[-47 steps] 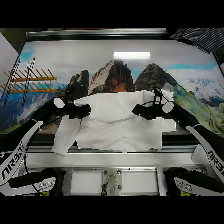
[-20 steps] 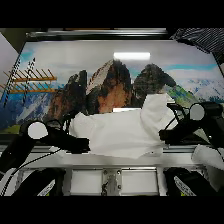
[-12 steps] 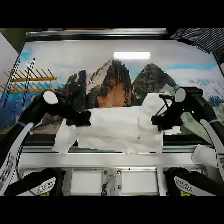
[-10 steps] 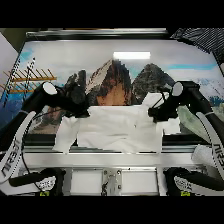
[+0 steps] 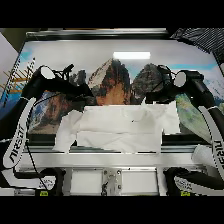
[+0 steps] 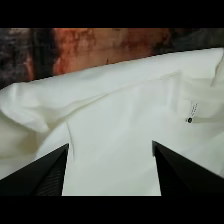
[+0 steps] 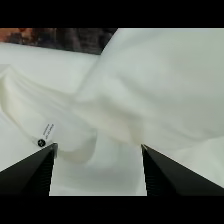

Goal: Fold the clothes and pants, and hang the long-sleeved shirts on hangers.

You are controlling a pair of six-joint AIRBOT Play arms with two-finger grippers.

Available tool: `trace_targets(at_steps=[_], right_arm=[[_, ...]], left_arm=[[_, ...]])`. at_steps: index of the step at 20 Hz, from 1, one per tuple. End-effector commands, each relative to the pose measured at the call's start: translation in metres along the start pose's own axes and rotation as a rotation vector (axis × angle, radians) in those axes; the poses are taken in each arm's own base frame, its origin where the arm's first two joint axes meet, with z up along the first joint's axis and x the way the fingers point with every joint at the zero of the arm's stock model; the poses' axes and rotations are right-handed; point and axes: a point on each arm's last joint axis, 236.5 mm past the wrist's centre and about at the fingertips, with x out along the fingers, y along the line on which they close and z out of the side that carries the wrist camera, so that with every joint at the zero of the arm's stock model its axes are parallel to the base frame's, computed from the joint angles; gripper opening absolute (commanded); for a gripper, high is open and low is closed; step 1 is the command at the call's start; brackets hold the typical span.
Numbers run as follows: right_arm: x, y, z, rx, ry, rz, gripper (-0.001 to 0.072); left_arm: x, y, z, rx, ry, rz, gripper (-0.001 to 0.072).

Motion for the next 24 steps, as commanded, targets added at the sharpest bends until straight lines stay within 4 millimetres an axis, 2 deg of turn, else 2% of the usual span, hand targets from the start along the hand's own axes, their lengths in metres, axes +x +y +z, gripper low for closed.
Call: trace_targets(at_steps=[1, 4, 6, 9, 13, 14, 15, 16, 20, 24], right_arm=[[-0.002, -0.01, -0.018, -0.113, 0.068, -0.168, 0.0521], [0.025, -0.004, -0.024, -0.183, 0.124, -0.294, 0.0521], [0.038, -0.013, -0.024, -0.209, 0.162, -0.414, 0.0521], [0.053, -0.018, -0.022, -0.202, 0.181, -0.474, 0.0521], [0.064, -0.029, -0.045, -0.191, 0.308, -0.519, 0.052], [0.066, -0.032, -0.051, -0.188, 0.338, -0.529, 0.0481], [0.067, -0.034, -0.055, -0.187, 0.363, -0.538, 0.0377], [0.068, -0.035, -0.058, -0.185, 0.38, -0.543, 0.0328], [0.069, -0.036, -0.059, -0.185, 0.381, -0.543, 0.0335], [0.08, -0.027, -0.046, -0.194, 0.316, -0.498, 0.0334]], left_arm=[[-0.004, -0.025, 0.005, 0.154, -0.084, 0.075, 0.0555], [0.02, -0.05, -0.008, 0.247, -0.069, 0.094, 0.0554], [0.035, -0.062, -0.018, 0.276, -0.042, 0.088, 0.0554], [0.05, -0.067, -0.029, 0.286, -0.008, 0.107, 0.0555], [0.053, -0.072, -0.031, 0.285, -0.01, 0.101, 0.0555], [0.053, -0.072, -0.031, 0.285, -0.009, 0.102, 0.0554], [0.054, -0.073, -0.032, 0.286, -0.007, 0.101, 0.0555], [0.054, -0.073, -0.033, 0.284, -0.006, 0.102, 0.0555], [0.054, -0.072, -0.035, 0.279, 0.006, 0.104, 0.0555], [0.054, -0.071, -0.037, 0.27, 0.014, 0.106, 0.0554]])
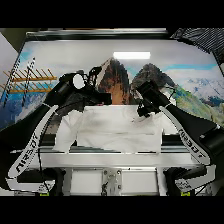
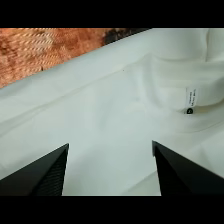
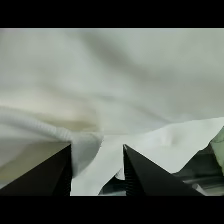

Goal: Fold the clothes and pants, and hang the long-sleeved shirts on hangers.

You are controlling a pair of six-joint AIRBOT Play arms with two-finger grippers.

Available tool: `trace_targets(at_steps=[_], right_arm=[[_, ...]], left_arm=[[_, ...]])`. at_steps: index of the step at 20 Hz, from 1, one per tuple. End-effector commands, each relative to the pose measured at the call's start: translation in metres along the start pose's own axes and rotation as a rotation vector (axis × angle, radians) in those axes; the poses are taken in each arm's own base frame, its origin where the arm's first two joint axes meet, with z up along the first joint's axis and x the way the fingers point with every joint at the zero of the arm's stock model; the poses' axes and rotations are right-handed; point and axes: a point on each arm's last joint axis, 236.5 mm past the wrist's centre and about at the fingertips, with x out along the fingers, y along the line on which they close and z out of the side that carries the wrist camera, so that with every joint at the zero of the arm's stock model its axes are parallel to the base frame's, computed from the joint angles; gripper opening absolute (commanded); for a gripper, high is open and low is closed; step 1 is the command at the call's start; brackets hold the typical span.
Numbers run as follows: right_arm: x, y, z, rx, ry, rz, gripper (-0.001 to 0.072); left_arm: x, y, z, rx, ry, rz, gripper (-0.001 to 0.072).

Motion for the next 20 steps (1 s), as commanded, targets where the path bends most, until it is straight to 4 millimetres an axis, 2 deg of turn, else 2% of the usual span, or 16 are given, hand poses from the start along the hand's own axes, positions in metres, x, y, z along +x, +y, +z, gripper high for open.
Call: trace_targets(at_steps=[1, 8, 9, 10, 13, 15, 17, 20], right_arm=[[0.002, 0.008, 0.011, 0.001, -0.042, 0.027, 0.0335], [0.023, 0.007, -0.003, -0.007, 0.024, 0.017, 0.0318], [0.021, 0.005, -0.002, -0.004, 0.019, 0.02, 0.015], [0.017, 0.002, -0.001, 0.001, 0.006, 0.019, 0.0026], [-0.013, -0.009, -0.003, 0.03, -0.062, 0.035, 0.0022], [-0.046, -0.012, -0.009, 0.06, -0.131, 0.086, 0.0022], [-0.083, -0.009, -0.017, 0.088, -0.22, 0.172, 0.0022], [-0.127, -0.008, -0.03, 0.105, -0.331, 0.252, 0.0022]], left_arm=[[0.001, -0.002, -0.003, -0.003, 0.012, 0.0, 0.0555], [0.005, -0.014, -0.009, 0.023, 0.024, -0.006, 0.0555], [0.005, -0.014, -0.009, 0.023, 0.023, -0.006, 0.0555], [0.005, -0.014, -0.009, 0.017, 0.024, -0.006, 0.0555], [0.005, -0.015, -0.006, -0.007, 0.01, -0.009, 0.0555], [0.006, -0.022, 0.003, -0.006, -0.031, -0.018, 0.0555], [0.009, -0.035, 0.011, 0.018, -0.078, -0.034, 0.0555], [0.014, -0.064, 0.017, 0.07, -0.139, -0.063, 0.0555]])
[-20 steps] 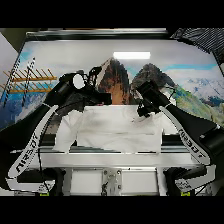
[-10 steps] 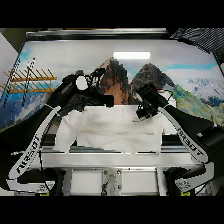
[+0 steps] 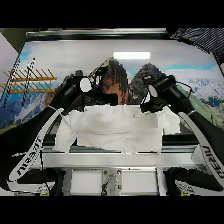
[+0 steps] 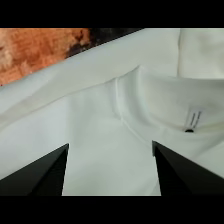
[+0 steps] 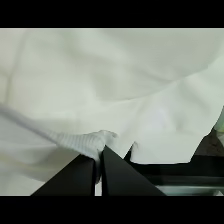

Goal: Fold the clothes and pants, and hang the long-sleeved shirts on hangers.

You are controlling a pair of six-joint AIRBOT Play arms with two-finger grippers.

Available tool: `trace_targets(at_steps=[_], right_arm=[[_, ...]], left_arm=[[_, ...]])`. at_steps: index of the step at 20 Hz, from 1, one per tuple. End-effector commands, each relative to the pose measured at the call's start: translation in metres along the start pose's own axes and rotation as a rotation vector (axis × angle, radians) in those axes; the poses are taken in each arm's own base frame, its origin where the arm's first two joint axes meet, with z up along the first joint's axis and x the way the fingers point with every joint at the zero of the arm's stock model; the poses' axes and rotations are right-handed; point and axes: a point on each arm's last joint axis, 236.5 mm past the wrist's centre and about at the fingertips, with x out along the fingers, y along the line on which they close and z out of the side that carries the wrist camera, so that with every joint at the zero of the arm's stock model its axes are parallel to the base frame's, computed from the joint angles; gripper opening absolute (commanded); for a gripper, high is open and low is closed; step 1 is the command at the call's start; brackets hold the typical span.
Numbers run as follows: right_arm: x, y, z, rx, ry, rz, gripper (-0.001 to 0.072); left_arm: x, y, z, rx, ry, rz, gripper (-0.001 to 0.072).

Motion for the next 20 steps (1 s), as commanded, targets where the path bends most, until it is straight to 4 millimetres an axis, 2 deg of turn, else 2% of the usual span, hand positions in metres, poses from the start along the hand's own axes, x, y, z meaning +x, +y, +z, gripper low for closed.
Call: trace_targets(at_steps=[1, 3, 5, 7, 8, 10, 11, 15, 20], right_arm=[[-0.052, 0.011, -0.008, 0.01, -0.117, 0.096, 0.0022], [-0.069, 0.02, -0.011, -0.019, -0.16, 0.114, 0.0022], [-0.077, 0.03, -0.015, -0.047, -0.18, 0.126, 0.0022], [-0.079, 0.04, -0.021, -0.081, -0.17, 0.128, 0.0022], [-0.08, 0.043, -0.024, -0.094, -0.167, 0.128, 0.0022], [-0.08, 0.044, -0.025, -0.1, -0.166, 0.126, 0.0022], [-0.08, 0.044, -0.025, -0.1, -0.166, 0.126, 0.0022], [-0.083, 0.044, -0.025, -0.084, -0.172, 0.13, 0.0022], [-0.091, 0.042, -0.026, -0.064, -0.195, 0.141, 0.0022]], left_arm=[[0.006, -0.028, 0.013, 0.043, -0.086, -0.033, 0.0555], [0.008, -0.036, 0.011, 0.059, -0.088, -0.042, 0.0555], [0.011, -0.041, 0.006, 0.073, -0.041, -0.04, 0.0555], [0.018, -0.035, -0.001, 0.122, 0.03, 0.017, 0.0555], [0.022, -0.024, -0.008, 0.144, 0.081, 0.077, 0.0555], [0.023, -0.004, -0.013, 0.155, 0.143, 0.195, 0.0554], [0.022, 0.0, -0.013, 0.173, 0.146, 0.228, 0.0555], [0.028, -0.005, -0.016, 0.185, 0.14, 0.226, 0.0555], [0.052, -0.001, -0.034, 0.115, 0.149, 0.186, 0.0555]])
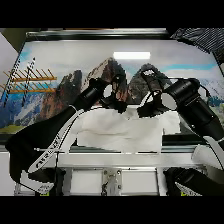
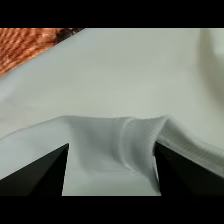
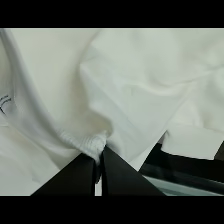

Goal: Fold the clothes and pants, and hang the long-sleeved shirts on hangers.

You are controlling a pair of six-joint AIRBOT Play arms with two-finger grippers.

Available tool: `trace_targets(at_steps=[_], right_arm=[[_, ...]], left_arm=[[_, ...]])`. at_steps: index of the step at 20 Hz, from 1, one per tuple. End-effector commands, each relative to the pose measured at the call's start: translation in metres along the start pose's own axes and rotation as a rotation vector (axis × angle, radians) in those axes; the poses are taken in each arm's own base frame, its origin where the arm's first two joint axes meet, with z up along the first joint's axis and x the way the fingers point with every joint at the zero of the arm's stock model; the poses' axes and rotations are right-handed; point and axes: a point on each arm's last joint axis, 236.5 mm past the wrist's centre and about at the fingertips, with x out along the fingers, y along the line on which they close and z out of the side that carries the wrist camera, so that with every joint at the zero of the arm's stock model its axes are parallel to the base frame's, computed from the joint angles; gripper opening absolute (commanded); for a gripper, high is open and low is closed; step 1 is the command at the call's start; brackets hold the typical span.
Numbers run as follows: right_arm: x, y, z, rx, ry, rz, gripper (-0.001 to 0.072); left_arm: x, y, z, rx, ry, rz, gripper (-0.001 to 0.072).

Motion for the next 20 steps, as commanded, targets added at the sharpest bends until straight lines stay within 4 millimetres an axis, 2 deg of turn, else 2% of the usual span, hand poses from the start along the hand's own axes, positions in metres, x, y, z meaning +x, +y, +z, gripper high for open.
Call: trace_targets(at_steps=[1, 2, 3, 4, 5, 6, 7, 9, 11, 12, 13, 14, 15, 17, 19, 20], right_arm=[[-0.006, 0.0, 0.0, 0.013, -0.015, 0.006, 0.0022], [-0.008, 0.0, 0.0, 0.013, -0.019, 0.007, 0.0022], [-0.008, -0.001, 0.0, 0.014, -0.022, 0.007, 0.0022], [-0.009, -0.001, 0.0, 0.014, -0.024, 0.005, 0.0022], [-0.009, -0.008, 0.002, 0.013, -0.033, -0.02, 0.0021], [-0.01, -0.02, 0.006, 0.009, -0.05, -0.071, 0.0022], [-0.015, -0.035, 0.013, 0.018, -0.076, -0.12, 0.0021], [-0.041, -0.059, 0.036, 0.085, -0.155, -0.138, 0.0021], [-0.082, -0.075, 0.057, 0.161, -0.251, -0.122, 0.0021], [-0.104, -0.08, 0.062, 0.189, -0.29, -0.11, 0.0021], [-0.121, -0.081, 0.064, 0.202, -0.319, -0.101, 0.0021], [-0.136, -0.081, 0.064, 0.21, -0.345, -0.086, 0.0022], [-0.143, -0.073, 0.061, 0.221, -0.354, -0.045, 0.0021], [-0.14, -0.047, 0.048, 0.214, -0.311, 0.064, 0.0021], [-0.123, -0.03, 0.029, 0.198, -0.23, 0.122, 0.0021], [-0.112, -0.028, 0.019, 0.212, -0.192, 0.123, 0.0021]], left_arm=[[0.017, 0.001, -0.005, -0.035, -0.007, -0.012, 0.0531], [0.02, 0.005, -0.007, -0.035, -0.004, -0.002, 0.0367], [0.021, 0.012, -0.01, -0.035, 0.005, 0.017, 0.0169], [0.019, 0.02, -0.013, -0.032, 0.021, 0.037, 0.0013], [0.012, 0.028, -0.013, -0.033, 0.023, 0.057, 0.001], [-0.004, 0.033, -0.008, -0.036, -0.002, 0.066, 0.001], [-0.03, 0.037, 0.002, -0.034, -0.049, 0.069, 0.001], [-0.107, 0.031, 0.032, -0.022, -0.21, 0.036, 0.001], [-0.196, 0.016, 0.049, 0.003, -0.4, -0.005, 0.001], [-0.234, 0.009, 0.048, 0.021, -0.473, -0.021, 0.001], [-0.259, 0.002, 0.04, 0.035, -0.506, -0.032, 0.001], [-0.275, -0.002, 0.026, 0.048, -0.511, -0.037, 0.001], [-0.28, -0.006, 0.01, 0.06, -0.496, -0.044, 0.001], [-0.268, -0.012, -0.021, 0.08, -0.439, -0.05, 0.001], [-0.234, -0.01, -0.054, 0.073, -0.344, -0.043, 0.001], [-0.217, -0.006, -0.068, 0.05, -0.298, -0.037, 0.001]])
